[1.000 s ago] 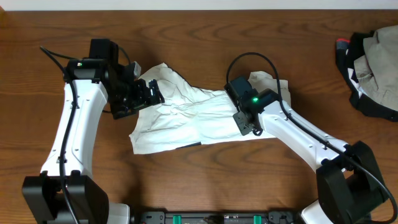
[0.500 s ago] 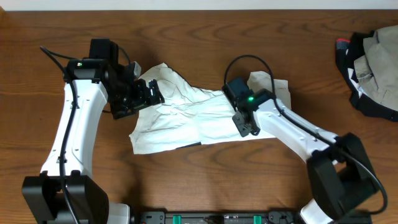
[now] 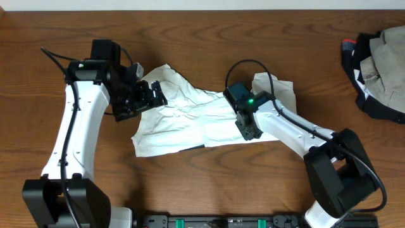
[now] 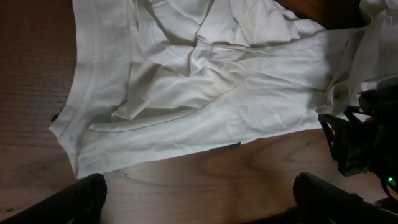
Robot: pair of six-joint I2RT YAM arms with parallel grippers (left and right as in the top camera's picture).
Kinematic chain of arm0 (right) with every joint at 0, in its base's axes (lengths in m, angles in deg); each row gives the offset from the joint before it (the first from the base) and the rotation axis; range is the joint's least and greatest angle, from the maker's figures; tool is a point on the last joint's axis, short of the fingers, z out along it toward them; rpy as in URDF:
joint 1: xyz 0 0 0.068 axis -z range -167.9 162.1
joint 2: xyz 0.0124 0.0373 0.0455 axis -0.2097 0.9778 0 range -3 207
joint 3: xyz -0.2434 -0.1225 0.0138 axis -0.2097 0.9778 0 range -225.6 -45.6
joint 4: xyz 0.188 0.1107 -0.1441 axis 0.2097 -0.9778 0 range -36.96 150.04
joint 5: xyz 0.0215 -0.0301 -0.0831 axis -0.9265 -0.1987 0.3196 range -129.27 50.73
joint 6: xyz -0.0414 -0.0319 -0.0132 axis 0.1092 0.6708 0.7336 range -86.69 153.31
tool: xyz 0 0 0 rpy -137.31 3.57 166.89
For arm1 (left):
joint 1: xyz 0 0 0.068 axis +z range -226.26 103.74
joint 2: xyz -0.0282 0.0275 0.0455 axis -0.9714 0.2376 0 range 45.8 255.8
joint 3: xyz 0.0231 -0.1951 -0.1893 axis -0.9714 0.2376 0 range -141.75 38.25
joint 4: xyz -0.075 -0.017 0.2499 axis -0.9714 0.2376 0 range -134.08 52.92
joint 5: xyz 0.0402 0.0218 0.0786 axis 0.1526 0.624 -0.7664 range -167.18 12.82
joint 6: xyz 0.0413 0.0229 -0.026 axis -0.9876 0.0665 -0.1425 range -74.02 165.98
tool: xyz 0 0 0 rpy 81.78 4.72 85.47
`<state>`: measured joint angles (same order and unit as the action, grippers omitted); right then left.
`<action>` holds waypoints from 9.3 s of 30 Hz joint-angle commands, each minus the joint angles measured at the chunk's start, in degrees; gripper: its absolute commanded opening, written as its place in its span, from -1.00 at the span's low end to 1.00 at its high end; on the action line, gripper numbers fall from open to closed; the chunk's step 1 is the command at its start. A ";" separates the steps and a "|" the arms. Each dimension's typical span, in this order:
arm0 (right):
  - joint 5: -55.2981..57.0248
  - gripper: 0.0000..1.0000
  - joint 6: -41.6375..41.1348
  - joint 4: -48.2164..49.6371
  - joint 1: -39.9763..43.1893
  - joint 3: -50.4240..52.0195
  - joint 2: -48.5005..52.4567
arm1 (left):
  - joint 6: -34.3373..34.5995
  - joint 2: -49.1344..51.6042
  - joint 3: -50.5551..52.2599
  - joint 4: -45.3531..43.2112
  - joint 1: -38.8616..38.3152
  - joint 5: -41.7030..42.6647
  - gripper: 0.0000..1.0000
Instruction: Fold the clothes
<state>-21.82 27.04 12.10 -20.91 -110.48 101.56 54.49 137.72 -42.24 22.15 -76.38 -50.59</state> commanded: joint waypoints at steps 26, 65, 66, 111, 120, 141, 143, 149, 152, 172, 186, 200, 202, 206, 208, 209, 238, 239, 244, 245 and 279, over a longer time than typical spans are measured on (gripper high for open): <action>-1.33 -0.98 0.57 -1.92 -0.46 1.46 -0.48 | -1.25 -0.50 -0.57 0.35 0.04 -0.70 0.96; 1.81 -0.06 -17.11 -14.75 2.97 -4.83 -7.15 | -1.25 -0.50 -0.57 -0.31 0.02 -0.70 0.96; 1.22 -0.06 -17.11 -14.84 3.72 -6.36 -7.17 | -1.25 -0.50 -0.57 -0.33 0.02 -0.70 0.96; -10.25 -0.97 -11.98 -0.22 26.36 -1.70 8.85 | -1.27 -0.50 -0.37 -0.52 0.04 -0.72 0.96; -7.37 -0.94 -0.09 -0.22 28.61 -1.77 8.87 | -1.25 -0.50 -0.37 -1.33 0.04 -0.72 0.96; 1.84 -0.92 -0.46 -3.72 30.18 -5.81 8.74 | -1.25 -0.50 -0.37 -2.27 0.04 -0.72 0.96; 1.81 -0.85 -1.07 -5.64 30.03 -7.85 8.48 | -1.25 -0.50 -0.37 -2.25 0.04 -0.72 0.96; -2.36 -0.21 -3.10 -12.28 29.94 -14.95 6.73 | -1.22 -0.50 -0.37 -2.23 0.04 -0.70 0.96; -5.62 0.30 -3.10 -15.54 29.94 -18.40 5.27 | -1.22 -0.50 -0.37 -2.25 0.02 -0.70 0.96; -37.03 0.38 2.51 -19.10 25.55 -20.87 1.46 | -1.22 4.02 0.68 -3.56 0.04 -5.92 0.96; -37.22 0.88 0.50 -14.16 16.63 -20.87 1.46 | -1.22 7.10 0.74 -5.07 0.04 -6.36 0.96; -37.13 0.99 -3.58 -10.75 12.09 -20.87 1.46 | -1.20 7.10 0.76 -5.29 0.04 -6.78 0.96; -34.47 0.98 -5.90 -10.93 12.48 -21.20 1.36 | -1.22 7.10 0.76 -5.29 0.04 -6.75 0.96; -27.98 0.99 -7.34 -13.66 15.43 -22.49 -0.02 | -1.22 7.10 0.76 -5.27 0.04 -6.78 0.96; -25.09 0.99 -6.47 -15.85 17.55 -23.21 -1.05 | -1.22 7.10 0.76 -5.27 0.04 -6.78 0.96; -23.19 0.99 -6.32 -17.03 19.06 -23.47 -1.70 | -1.22 7.10 0.76 -5.27 0.04 -6.75 0.96; -29.68 0.98 7.65 -8.74 50.38 -12.37 -3.26 | -1.20 7.10 0.76 -5.09 0.04 -6.75 0.96; -29.75 0.98 7.65 -7.96 50.42 -11.78 -3.26 | -1.20 7.10 0.76 -5.09 0.04 -6.75 0.96; -29.75 0.99 7.65 -4.02 50.42 -9.29 -3.26 | -1.20 7.10 0.76 -5.07 0.04 -6.75 0.96; -29.75 0.99 7.65 -3.43 50.42 -8.92 -3.26 | -1.20 7.10 0.76 -5.07 0.04 -6.75 0.96; -29.31 0.99 7.85 9.62 52.17 0.20 -3.19 | -0.52 7.10 0.76 -4.98 0.02 -6.69 0.96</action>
<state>-50.87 34.02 21.43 31.06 -110.63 98.61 54.49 144.41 -42.02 17.00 -76.38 -56.60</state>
